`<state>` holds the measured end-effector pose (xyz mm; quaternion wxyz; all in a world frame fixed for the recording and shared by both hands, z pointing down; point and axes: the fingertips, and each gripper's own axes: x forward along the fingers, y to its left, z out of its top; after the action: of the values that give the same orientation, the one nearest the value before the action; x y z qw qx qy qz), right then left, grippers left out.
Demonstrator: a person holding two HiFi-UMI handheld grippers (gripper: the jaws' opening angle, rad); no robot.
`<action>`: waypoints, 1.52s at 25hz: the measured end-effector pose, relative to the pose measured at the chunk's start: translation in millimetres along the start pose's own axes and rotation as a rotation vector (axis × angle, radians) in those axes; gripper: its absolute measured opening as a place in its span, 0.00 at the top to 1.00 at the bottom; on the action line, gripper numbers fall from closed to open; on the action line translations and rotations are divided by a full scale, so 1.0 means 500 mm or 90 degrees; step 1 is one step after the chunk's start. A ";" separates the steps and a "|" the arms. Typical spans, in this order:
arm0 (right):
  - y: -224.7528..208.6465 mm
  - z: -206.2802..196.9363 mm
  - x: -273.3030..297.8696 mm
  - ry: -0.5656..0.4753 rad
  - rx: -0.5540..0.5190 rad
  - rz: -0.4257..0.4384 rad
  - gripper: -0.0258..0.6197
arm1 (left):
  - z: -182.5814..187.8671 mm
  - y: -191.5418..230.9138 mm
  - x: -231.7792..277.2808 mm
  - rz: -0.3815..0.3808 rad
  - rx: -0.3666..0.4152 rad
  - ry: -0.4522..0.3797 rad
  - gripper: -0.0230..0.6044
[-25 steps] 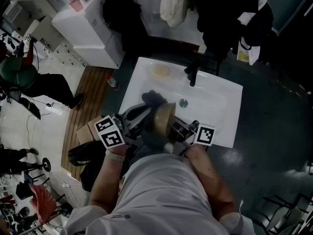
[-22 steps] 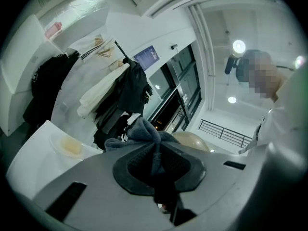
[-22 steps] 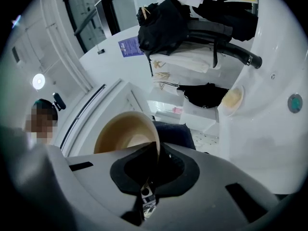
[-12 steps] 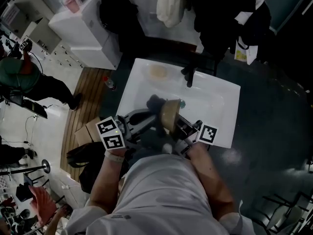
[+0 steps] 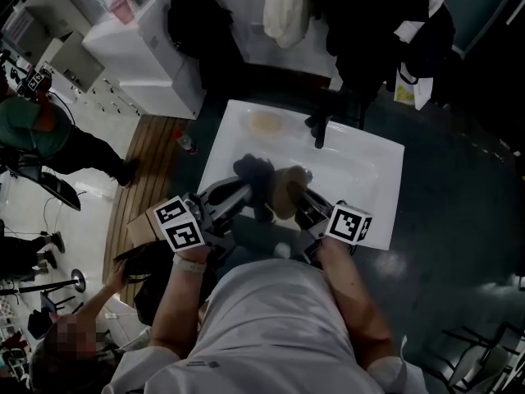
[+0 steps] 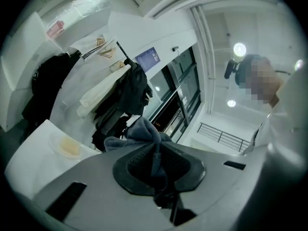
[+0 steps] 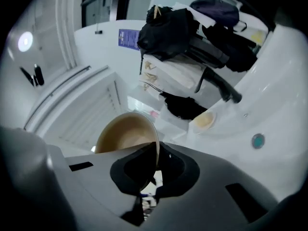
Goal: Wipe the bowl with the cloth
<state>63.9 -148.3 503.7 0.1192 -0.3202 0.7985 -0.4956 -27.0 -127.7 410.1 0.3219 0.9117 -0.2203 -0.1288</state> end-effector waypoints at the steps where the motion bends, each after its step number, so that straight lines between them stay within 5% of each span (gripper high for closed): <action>1: -0.026 0.001 -0.006 0.006 -0.030 -0.048 0.91 | 0.016 -0.015 -0.003 -0.022 -0.011 -0.020 0.89; 5: -0.097 -0.022 -0.013 0.047 -0.110 -0.169 0.91 | 0.094 -0.096 -0.009 -0.126 -0.031 -0.084 0.89; 10: -0.113 -0.041 -0.008 0.064 -0.127 -0.207 0.91 | 0.114 -0.146 0.006 -0.187 -0.065 -0.086 0.89; 14: -0.078 -0.028 -0.001 0.046 -0.144 -0.193 0.91 | 0.016 -0.101 0.036 -0.088 -0.055 0.055 0.89; 17: -0.062 -0.021 -0.007 0.043 -0.186 -0.201 0.91 | -0.078 -0.042 0.046 0.047 0.012 0.184 0.89; 20: -0.048 -0.019 -0.009 0.048 -0.258 -0.220 0.91 | -0.128 0.002 0.050 0.143 0.080 0.256 0.89; 26: -0.007 0.002 -0.008 0.033 -0.425 -0.261 0.91 | -0.157 0.037 0.061 0.217 0.048 0.262 0.89; 31: 0.039 -0.003 0.005 0.037 -0.557 -0.264 0.91 | -0.168 0.040 0.060 0.218 -0.012 0.247 0.89; 38: 0.064 -0.007 0.018 0.044 -0.636 -0.266 0.91 | -0.141 0.054 0.061 0.239 -0.090 0.163 0.89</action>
<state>42.9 -141.6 479.0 -0.1747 -0.4736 0.8596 -0.0789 17.3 -123.7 478.1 0.4285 0.8390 -0.3336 0.0351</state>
